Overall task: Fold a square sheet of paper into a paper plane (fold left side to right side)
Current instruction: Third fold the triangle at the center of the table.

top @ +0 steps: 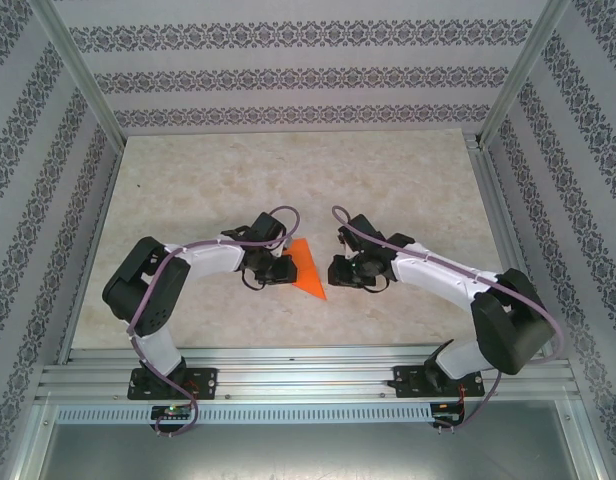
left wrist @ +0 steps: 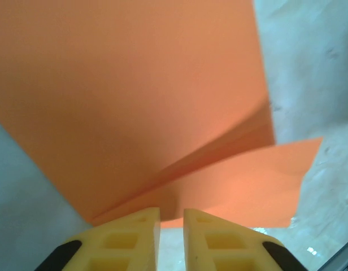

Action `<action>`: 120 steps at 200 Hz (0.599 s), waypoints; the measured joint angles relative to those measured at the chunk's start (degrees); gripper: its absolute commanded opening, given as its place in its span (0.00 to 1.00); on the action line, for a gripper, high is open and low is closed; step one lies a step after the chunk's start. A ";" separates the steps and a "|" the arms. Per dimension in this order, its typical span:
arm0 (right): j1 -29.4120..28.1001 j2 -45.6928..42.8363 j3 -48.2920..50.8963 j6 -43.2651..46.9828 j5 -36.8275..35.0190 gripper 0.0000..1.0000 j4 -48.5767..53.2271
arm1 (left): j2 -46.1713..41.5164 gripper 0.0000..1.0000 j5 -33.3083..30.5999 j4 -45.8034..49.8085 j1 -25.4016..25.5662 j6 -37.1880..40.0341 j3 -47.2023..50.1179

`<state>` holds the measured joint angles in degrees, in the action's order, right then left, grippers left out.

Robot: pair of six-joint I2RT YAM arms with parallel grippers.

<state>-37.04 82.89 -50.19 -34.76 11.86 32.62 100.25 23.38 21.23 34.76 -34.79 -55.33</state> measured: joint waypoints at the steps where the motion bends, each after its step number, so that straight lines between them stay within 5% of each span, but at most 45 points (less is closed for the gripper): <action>1: 0.04 -0.07 -0.02 0.00 -0.09 0.31 -0.07 | -0.04 0.25 -0.02 0.07 -0.04 0.04 -0.11; 62: 4.26 -4.35 -0.26 6.01 -5.60 0.50 -1.88 | -10.86 0.65 -1.51 2.67 -4.85 1.62 -6.34; 120: 4.24 -2.05 -0.50 9.11 -3.45 0.60 -2.89 | -20.09 1.00 -3.50 2.91 -12.35 -0.68 0.94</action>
<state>-32.80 80.84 -50.70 -25.65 8.40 29.74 80.16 19.88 24.14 22.41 -35.46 -54.39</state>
